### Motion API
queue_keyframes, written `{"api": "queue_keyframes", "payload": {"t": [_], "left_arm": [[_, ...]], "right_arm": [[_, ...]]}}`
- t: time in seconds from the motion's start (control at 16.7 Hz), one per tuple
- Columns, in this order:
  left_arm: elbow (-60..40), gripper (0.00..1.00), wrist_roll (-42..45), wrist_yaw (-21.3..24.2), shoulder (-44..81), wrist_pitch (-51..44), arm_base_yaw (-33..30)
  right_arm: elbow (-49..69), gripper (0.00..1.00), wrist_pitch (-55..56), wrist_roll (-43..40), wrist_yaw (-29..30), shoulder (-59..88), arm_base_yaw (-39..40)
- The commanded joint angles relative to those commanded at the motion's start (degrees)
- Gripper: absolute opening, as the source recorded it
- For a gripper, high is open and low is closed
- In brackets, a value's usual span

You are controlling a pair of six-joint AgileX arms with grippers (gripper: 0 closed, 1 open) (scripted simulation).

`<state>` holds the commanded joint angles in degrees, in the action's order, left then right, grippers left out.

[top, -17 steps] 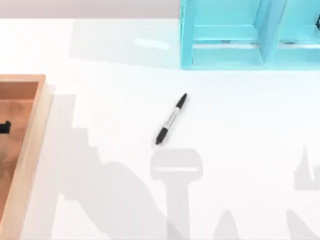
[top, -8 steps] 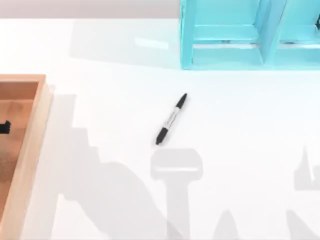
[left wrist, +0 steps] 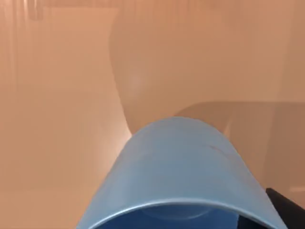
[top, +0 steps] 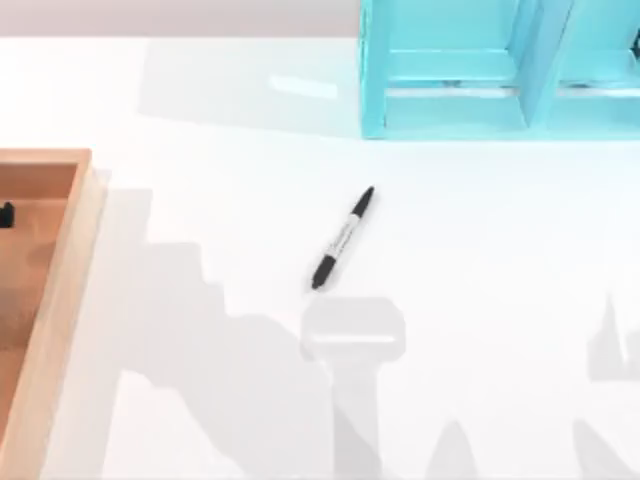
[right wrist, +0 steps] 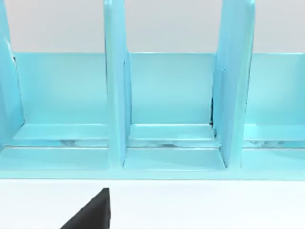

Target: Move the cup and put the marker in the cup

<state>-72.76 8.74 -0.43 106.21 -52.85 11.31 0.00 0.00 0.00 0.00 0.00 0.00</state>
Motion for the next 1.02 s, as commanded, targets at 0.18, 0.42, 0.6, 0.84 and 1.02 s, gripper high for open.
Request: {"api": "queue_keyframes", "payload": {"t": [0.18,0.42,0.6,0.84,1.02], "left_arm": [[-7.0,0.0,-6.1,-0.3,-0.7,-3.4,-2.5],[-15.4,0.0,-14.1,-0.2,-2.1,-14.6,-11.0],[-20.2,0.0,-18.8,0.1,-3.3,-24.6,-19.7],[-22.8,0.0,-21.9,0.3,-4.9,-31.1,-26.3],[-22.9,0.0,-21.9,0.3,-5.0,-31.3,-26.5]], "right_arm": [[0.0,1.0,0.0,0.0,0.0,0.0,0.0],[0.0,1.0,0.0,0.0,0.0,0.0,0.0],[0.0,1.0,0.0,0.0,0.0,0.0,0.0],[0.0,1.0,0.0,0.0,0.0,0.0,0.0],[0.0,1.0,0.0,0.0,0.0,0.0,0.0]]}}
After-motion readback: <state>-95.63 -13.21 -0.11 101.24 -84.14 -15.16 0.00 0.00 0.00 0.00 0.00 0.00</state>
